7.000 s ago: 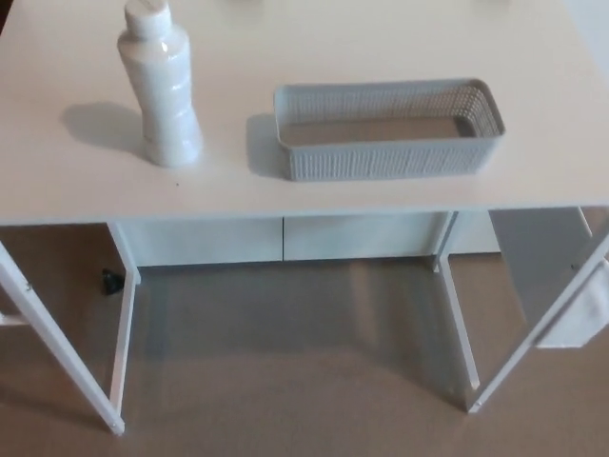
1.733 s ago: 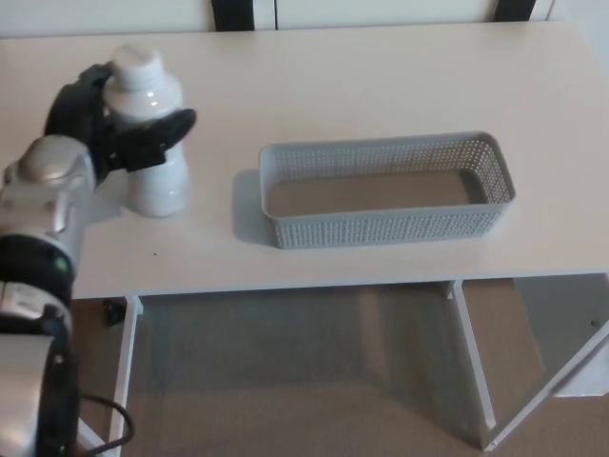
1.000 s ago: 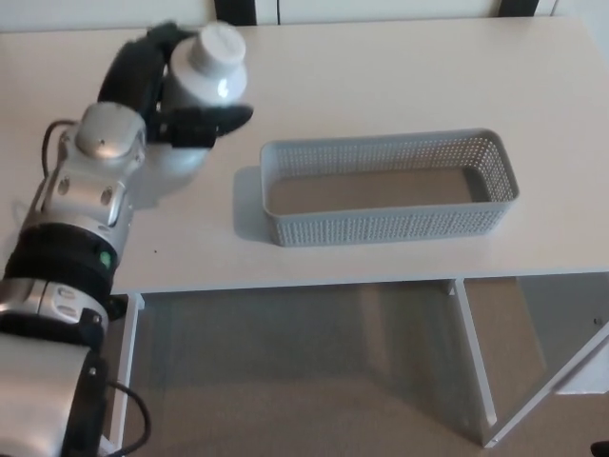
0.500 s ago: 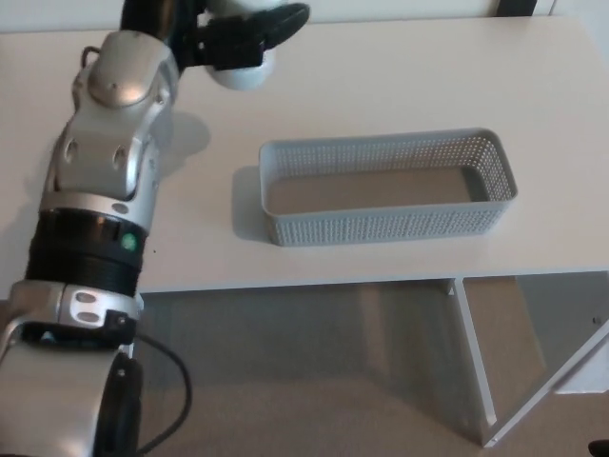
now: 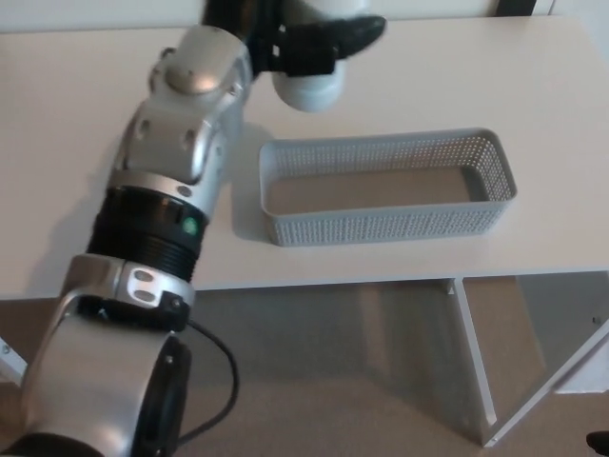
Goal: The robot walk up to a desk on which a bottle is kept on the left hand side and a container is kept on the right hand side. The robot uses its left hand to pick up the bottle and places it in the container.
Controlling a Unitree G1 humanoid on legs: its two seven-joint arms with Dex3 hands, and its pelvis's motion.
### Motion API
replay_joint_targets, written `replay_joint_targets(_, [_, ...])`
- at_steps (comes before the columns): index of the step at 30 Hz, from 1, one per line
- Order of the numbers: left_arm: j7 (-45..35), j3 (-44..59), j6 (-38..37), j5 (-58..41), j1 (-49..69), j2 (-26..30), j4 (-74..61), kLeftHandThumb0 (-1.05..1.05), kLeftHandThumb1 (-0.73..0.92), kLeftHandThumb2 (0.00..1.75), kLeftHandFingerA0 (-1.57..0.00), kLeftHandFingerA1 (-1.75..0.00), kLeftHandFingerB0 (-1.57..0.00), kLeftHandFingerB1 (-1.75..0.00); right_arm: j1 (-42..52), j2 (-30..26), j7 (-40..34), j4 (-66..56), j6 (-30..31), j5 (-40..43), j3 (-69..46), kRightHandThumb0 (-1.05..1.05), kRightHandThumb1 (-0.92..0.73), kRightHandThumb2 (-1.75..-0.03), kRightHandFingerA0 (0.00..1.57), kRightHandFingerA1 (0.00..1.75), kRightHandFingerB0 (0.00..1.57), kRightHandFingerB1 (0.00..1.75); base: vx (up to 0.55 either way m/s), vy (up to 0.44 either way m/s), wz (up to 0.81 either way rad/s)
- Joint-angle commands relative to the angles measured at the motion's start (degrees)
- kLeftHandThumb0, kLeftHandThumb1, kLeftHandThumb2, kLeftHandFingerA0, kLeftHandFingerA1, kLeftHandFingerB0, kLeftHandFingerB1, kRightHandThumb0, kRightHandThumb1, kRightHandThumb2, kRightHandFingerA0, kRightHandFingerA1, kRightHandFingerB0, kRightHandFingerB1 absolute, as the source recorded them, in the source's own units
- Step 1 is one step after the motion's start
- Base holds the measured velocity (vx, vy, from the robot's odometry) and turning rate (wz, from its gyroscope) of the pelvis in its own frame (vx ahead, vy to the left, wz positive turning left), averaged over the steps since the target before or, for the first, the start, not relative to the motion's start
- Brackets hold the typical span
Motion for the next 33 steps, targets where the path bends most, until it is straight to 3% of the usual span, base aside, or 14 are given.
replay_joint_targets(1, [0.9, -2.2, -2.8, 2.6, -0.5, -1.3, 2.1, -0.12, 0.78, 0.76, -0.94, -1.39, -0.77, -1.1, -0.3, -0.9, 0.2, 0.3, 0.3, -0.4, 0.1, -0.54, -0.64, -0.59, 0.67, 0.53, 0.59, 0.47, 0.0, 0.0, 0.0])
replay_joint_targets(3, [0.8, -2.8, -4.0, 2.8, 0.2, -1.9, 3.0, -0.13, 0.77, 0.74, -0.84, -1.34, -0.74, -1.1, -0.8, -1.1, 0.6, 0.2, 0.7, -0.2, 0.1, -0.51, -0.65, -0.59, 0.66, 0.52, 0.58, 0.47, 0.0, 0.0, 0.0])
replay_joint_targets(9, [1.5, -4.1, -3.7, 3.9, 1.2, -2.7, 3.5, -0.14, 0.76, 0.73, -0.85, -1.35, -0.78, -1.02, -0.7, -1.0, 0.4, -0.6, 1.5, 0.0, 0.0, -0.52, -0.64, -0.59, 0.67, 0.52, 0.59, 0.47, 0.0, 0.0, 0.0])
replay_joint_targets(10, [1.7, -3.6, -3.1, 3.2, 1.4, -3.1, 3.4, -0.15, 0.76, 0.7, -0.76, -1.42, -0.77, -1.02, -0.7, -0.9, 0.3, -0.8, 1.8, -0.1, 0.0, -0.51, -0.64, -0.59, 0.66, 0.51, 0.6, 0.47, 0.0, 0.0, 0.0])
replay_joint_targets(15, [1.4, -2.4, -1.7, 1.9, 3.5, -4.2, 1.2, -0.15, 0.75, 0.67, -0.71, -1.36, -0.77, -1.02, -0.7, -1.1, -0.3, -1.0, 1.8, -0.9, 0.3, -0.53, -0.62, -0.59, 0.7, 0.52, 0.61, 0.47, 0.0, 0.0, 0.0])
replay_joint_targets(16, [1.0, -2.5, -2.0, 2.2, 3.6, -4.0, 1.2, -0.17, 0.77, 0.64, -0.8, -1.11, -0.75, -0.94, -1.2, -1.3, -0.6, -0.9, 1.8, -1.4, 0.4, -0.55, -0.61, -0.6, 0.71, 0.53, 0.61, 0.47, 0.0, 0.0, 0.0])
replay_joint_targets(17, [0.9, -2.5, -2.0, 2.2, 3.6, -3.9, 1.2, -0.17, 0.77, 0.64, -0.8, -1.11, -0.75, -0.94, -1.4, -1.3, -0.7, -0.8, 1.8, -1.5, 0.4, -0.55, -0.61, -0.6, 0.71, 0.53, 0.61, 0.47, 0.0, 0.0, 0.0])
replay_joint_targets(18, [0.5, -2.5, -2.1, 2.2, 3.9, -3.7, 1.2, -0.21, 0.73, 0.64, -0.79, -1.39, -0.71, -0.88, -1.5, -1.4, -0.5, -0.7, 1.9, -1.3, 0.4, -0.53, -0.63, -0.59, 0.7, 0.53, 0.63, 0.48, 0.0, 0.0, 0.0])
replay_joint_targets(21, [0.1, -2.5, -2.5, 2.3, 4.7, -3.3, 1.2, -0.19, 0.75, 0.65, -0.77, -1.43, -0.7, -0.89, -1.5, -1.3, -0.1, -1.1, 2.7, -1.0, 0.4, -0.52, -0.63, -0.59, 0.7, 0.52, 0.63, 0.48, 0.0, 0.0, 0.0])
replay_joint_targets(23, [0.3, -2.1, -2.3, 2.1, 5.2, -3.2, 1.4, -0.2, 0.75, 0.62, -0.73, -1.55, -0.58, -1.15, -1.4, -1.3, -0.3, -1.5, 2.9, -1.3, 0.5, -0.53, -0.62, -0.59, 0.71, 0.52, 0.61, 0.47, 0.0, 0.0, 0.0])
replay_joint_targets(25, [0.5, -1.8, -2.1, 1.9, 5.4, -3.2, 1.5, -0.2, 0.75, 0.62, -0.73, -1.55, -0.58, -1.15, -1.4, -1.3, -0.4, -1.8, 3.2, -1.5, 0.4, -0.53, -0.62, -0.59, 0.71, 0.52, 0.61, 0.47, 0.0, 0.0, 0.0])
replay_joint_targets(26, [0.8, -1.4, -1.5, 1.7, 5.5, -3.3, 1.6, -0.15, 0.77, 0.64, -0.72, -1.41, -0.65, -1.07, -1.4, -1.1, -0.5, -2.0, 3.5, -1.4, 0.3, -0.53, -0.62, -0.59, 0.72, 0.52, 0.62, 0.47, 0.0, 0.0, 0.0])
replay_joint_targets(30, [1.3, -0.7, -0.2, 1.8, 6.0, -3.1, 1.9, -0.11, 0.8, 0.69, -0.77, -1.51, -0.71, -1.02, -1.7, -1.1, -0.6, -1.3, 3.1, -1.6, 0.2, -0.53, -0.63, -0.6, 0.7, 0.5, 0.62, 0.46, 0.0, 0.0, 0.0])
replay_joint_targets(33, [0.7, -0.9, -0.7, 2.2, 6.6, -2.5, 2.1, -0.12, 0.82, 0.7, -0.82, -1.59, -0.72, -1.14, -1.9, -0.7, -0.4, -1.5, 3.5, -1.0, -0.1, -0.51, -0.63, -0.59, 0.68, 0.51, 0.6, 0.47, 0.0, 0.0, 0.0])
